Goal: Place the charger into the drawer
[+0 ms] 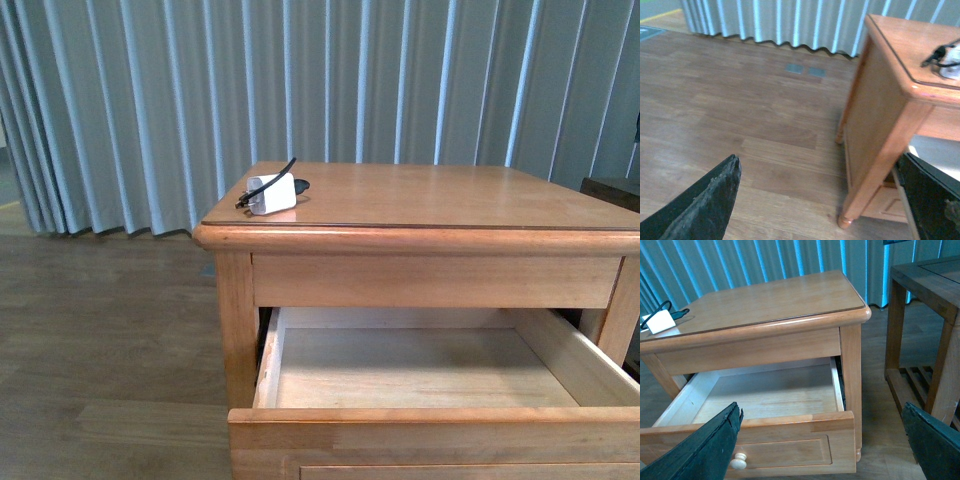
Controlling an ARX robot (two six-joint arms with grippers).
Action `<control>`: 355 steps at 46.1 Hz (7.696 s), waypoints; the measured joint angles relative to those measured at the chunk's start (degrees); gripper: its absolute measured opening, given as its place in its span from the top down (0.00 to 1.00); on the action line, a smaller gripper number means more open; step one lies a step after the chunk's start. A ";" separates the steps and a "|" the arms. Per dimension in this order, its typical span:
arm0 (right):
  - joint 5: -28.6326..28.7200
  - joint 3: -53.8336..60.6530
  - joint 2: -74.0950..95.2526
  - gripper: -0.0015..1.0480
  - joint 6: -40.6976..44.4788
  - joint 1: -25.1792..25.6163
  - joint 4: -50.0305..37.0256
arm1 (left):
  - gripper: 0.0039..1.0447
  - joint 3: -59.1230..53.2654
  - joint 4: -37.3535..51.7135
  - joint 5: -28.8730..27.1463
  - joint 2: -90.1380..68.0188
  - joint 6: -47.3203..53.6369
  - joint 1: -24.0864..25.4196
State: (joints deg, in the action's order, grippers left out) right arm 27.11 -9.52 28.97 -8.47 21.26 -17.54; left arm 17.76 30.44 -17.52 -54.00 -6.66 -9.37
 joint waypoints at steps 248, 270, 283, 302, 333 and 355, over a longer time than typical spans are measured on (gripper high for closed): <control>0.00 0.00 -0.02 0.08 0.00 0.00 0.00 | 0.07 9.20 -3.37 -17.05 -1.05 -6.14 -10.82; 0.00 0.00 -0.02 0.08 0.00 0.02 0.00 | 0.96 -8.44 -1.31 10.16 15.37 5.79 1.62; 0.00 0.00 -0.02 0.08 0.00 0.02 0.00 | 0.96 -13.16 -5.53 17.05 24.26 6.21 9.14; 0.00 0.00 -0.02 0.08 0.00 0.02 0.00 | 0.96 -17.11 -10.69 17.42 34.23 6.23 9.22; 0.00 0.04 0.00 0.08 0.00 0.02 0.00 | 0.96 -17.11 -29.97 17.53 53.09 6.25 9.22; 1.95 1.60 0.90 0.08 2.32 0.13 -5.64 | 0.54 -17.11 -30.40 17.51 53.72 6.23 9.22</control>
State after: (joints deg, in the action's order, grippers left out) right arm 29.06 -7.92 29.87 -6.15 21.39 -23.18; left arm 0.64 0.03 -0.01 -0.27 -0.43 -0.14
